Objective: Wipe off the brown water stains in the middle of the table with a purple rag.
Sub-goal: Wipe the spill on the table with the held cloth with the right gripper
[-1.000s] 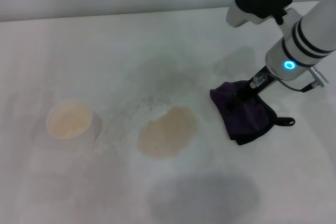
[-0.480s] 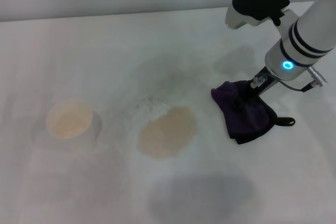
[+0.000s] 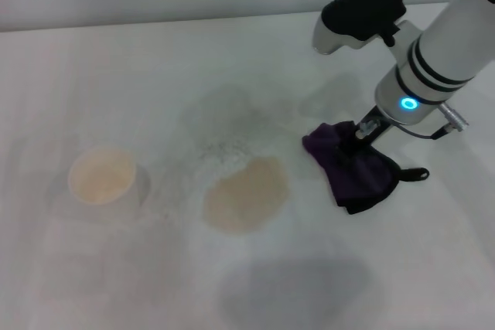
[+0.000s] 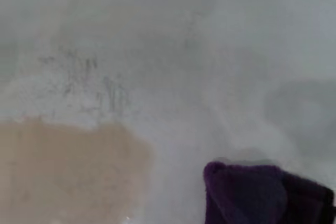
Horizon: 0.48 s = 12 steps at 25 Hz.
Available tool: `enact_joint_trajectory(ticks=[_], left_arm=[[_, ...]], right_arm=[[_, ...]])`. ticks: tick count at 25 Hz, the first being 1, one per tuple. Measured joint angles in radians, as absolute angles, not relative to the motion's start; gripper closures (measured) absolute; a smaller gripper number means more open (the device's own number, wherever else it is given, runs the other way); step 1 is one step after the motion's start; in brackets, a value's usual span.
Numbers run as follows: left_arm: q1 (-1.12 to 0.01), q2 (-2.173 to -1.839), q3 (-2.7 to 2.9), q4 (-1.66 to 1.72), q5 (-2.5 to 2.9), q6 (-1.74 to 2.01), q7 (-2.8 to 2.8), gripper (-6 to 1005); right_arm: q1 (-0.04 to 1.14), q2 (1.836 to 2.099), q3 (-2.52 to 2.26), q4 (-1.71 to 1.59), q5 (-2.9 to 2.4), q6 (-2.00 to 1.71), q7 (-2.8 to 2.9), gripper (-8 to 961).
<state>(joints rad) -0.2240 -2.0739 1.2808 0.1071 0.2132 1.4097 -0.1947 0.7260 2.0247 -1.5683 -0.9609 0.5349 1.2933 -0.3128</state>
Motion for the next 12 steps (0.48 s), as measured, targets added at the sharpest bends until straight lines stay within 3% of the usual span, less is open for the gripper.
enact_joint_trajectory(ticks=[1, 12], left_arm=[[-0.224, -2.074, 1.281, 0.107, 0.213, 1.41, -0.195, 107], [-0.227, -2.074, 1.281, 0.109, 0.215, 1.41, -0.195, 105]], right_arm=[[0.726, 2.025, -1.576, -0.969, 0.542, 1.293, -0.311, 858], [0.793, 2.028, -1.756, -0.985, 0.677, 1.226, -0.272, 863]])
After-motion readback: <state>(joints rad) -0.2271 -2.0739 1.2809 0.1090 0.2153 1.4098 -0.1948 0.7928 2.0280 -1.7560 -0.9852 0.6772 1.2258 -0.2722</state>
